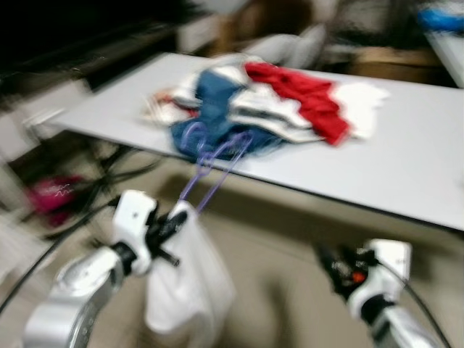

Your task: Hang hanger

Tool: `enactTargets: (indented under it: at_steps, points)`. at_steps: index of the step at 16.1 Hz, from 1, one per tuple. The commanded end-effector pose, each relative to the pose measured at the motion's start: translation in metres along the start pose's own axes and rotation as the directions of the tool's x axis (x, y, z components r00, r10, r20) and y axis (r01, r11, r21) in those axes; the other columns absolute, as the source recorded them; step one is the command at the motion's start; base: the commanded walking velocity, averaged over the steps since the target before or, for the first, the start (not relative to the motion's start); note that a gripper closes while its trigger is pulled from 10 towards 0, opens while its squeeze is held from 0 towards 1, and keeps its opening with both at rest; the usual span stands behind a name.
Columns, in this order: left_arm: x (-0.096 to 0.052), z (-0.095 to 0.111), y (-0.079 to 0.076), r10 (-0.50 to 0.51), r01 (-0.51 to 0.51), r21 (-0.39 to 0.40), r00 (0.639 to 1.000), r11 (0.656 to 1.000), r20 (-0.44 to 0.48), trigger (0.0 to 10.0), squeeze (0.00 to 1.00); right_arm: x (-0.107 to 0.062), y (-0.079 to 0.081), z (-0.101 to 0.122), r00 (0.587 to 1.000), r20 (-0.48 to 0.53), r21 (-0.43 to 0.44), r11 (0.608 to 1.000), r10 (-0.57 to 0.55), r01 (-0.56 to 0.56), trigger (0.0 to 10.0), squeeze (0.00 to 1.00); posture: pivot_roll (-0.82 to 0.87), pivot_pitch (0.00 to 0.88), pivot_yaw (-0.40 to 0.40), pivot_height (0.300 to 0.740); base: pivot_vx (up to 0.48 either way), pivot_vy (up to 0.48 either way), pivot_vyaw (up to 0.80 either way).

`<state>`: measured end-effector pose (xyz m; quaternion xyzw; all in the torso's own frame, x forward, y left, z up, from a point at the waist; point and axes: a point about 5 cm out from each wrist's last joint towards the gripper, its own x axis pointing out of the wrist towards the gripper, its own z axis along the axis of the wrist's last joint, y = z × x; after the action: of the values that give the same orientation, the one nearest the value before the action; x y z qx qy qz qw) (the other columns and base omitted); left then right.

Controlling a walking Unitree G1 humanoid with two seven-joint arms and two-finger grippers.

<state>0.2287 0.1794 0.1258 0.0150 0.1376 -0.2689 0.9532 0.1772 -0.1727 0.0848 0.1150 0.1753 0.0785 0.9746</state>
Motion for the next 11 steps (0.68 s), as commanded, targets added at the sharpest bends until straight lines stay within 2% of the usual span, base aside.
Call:
enactTargets:
  at_steps: [1, 4, 5, 11]
  points:
    - [0.0023, 0.0083, -0.0019, -0.011, 0.010, 0.015, 0.999, 1.000, 0.037, 10.0, 0.00, -0.0016, -0.0038, 0.0059, 1.000, 0.016, -0.011, 1.000, -0.012, 0.013, 10.0, 0.00, 0.03, 0.000, 0.054, 0.740, 0.000, 0.334, -0.80]
    - [0.0039, 0.0084, -0.0036, -0.015, 0.015, 0.009, 0.999, 1.000, 0.045, 10.0, 0.00, -0.0020, -0.0037, 0.0069, 1.000, 0.019, -0.016, 1.000, -0.011, 0.011, 10.0, 0.00, 0.02, 0.000, 0.052, 0.740, 0.000, 0.333, -0.80]
    - [0.0055, 0.0102, -0.0056, -0.021, 0.019, 0.030, 0.998, 0.999, 0.063, 10.0, 0.00, -0.0019, -0.0036, 0.0077, 1.000, 0.020, -0.021, 1.000, -0.009, 0.010, 10.0, 0.00, 0.02, 0.000, 0.052, 0.740, 0.000, 0.000, -0.80]
    - [0.0111, 0.0110, -0.0055, -0.015, 0.012, 0.051, 0.997, 0.999, 0.074, 10.0, 0.00, -0.0033, -0.0037, 0.0109, 0.999, 0.033, -0.026, 1.000, -0.009, 0.009, 10.0, 0.00, 0.01, 0.000, 0.052, 0.740, 0.000, -0.465, -0.80]
